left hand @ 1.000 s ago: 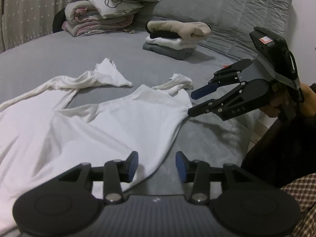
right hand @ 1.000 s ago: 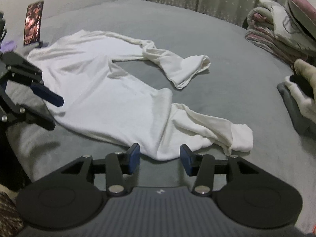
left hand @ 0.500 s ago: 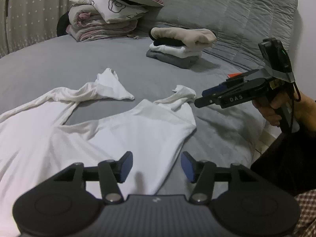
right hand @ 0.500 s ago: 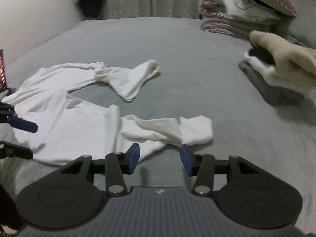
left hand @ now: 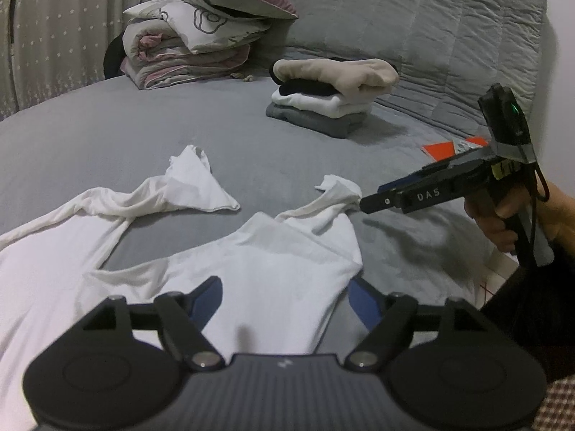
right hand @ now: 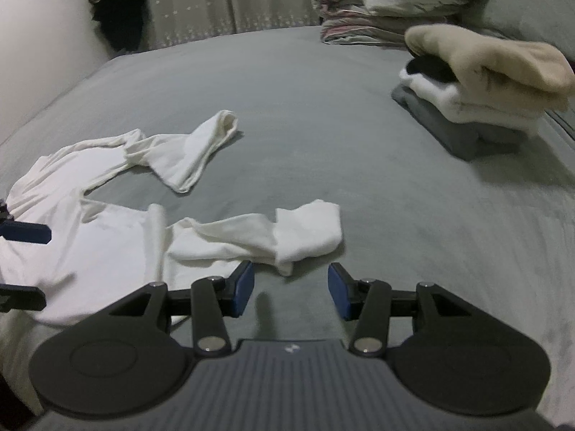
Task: Fold clothes
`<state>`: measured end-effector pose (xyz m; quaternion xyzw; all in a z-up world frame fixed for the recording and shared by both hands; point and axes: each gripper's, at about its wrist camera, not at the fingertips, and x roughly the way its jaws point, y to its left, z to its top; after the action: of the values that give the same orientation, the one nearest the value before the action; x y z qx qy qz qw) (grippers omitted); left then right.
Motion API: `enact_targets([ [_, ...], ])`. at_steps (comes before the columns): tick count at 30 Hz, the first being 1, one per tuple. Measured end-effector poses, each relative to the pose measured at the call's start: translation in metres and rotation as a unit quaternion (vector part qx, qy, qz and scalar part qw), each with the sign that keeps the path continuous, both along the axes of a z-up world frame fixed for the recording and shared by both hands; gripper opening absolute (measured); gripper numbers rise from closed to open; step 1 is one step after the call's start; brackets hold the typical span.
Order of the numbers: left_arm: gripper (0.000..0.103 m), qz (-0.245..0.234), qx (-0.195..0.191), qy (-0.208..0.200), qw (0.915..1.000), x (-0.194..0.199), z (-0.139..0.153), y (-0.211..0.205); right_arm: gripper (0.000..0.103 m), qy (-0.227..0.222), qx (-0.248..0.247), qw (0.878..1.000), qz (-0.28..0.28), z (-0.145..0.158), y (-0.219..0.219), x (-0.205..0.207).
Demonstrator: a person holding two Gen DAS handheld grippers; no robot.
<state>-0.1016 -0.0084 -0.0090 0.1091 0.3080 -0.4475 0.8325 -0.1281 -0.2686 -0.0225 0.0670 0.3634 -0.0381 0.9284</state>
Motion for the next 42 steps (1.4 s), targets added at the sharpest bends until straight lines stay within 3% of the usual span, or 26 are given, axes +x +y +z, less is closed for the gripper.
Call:
enact_targets([
  [10, 0.065, 0.004, -0.006, 0.007, 0.9999, 0.013, -0.006, -0.036, 0.049, -0.013, 0.084, 0.996, -0.032, -0.011, -0.036, 0.011],
  [18, 0.058, 0.008, -0.033, 0.022, 0.9992, 0.034, -0.003, -0.082, 0.034, -0.027, 0.083, 0.996, -0.021, 0.003, -0.045, 0.021],
  [24, 0.055, 0.004, -0.028, 0.04, 0.9988, 0.055, -0.01, -0.12, 0.019, 0.003, 0.075, 0.997, -0.014, -0.002, -0.053, 0.02],
  [27, 0.046, 0.008, -0.033, 0.071, 0.9969, 0.07, -0.017, -0.134, 0.019, -0.006, 0.078, 0.997, -0.008, -0.002, -0.052, 0.018],
  [31, 0.004, 0.012, -0.039, 0.128, 0.991, 0.082, -0.028, -0.145, 0.018, -0.022, 0.074, 0.997, -0.002, -0.001, -0.048, 0.021],
  [32, 0.001, 0.016, -0.043, 0.132, 0.9902, 0.082, -0.029, -0.145, 0.018, -0.026, 0.078, 0.997, -0.003, -0.001, -0.048, 0.021],
  [42, 0.0, 0.019, -0.061, 0.145, 0.9873, 0.068, -0.033, -0.138, 0.018, -0.042, 0.113, 0.993, 0.011, 0.002, -0.048, 0.019],
])
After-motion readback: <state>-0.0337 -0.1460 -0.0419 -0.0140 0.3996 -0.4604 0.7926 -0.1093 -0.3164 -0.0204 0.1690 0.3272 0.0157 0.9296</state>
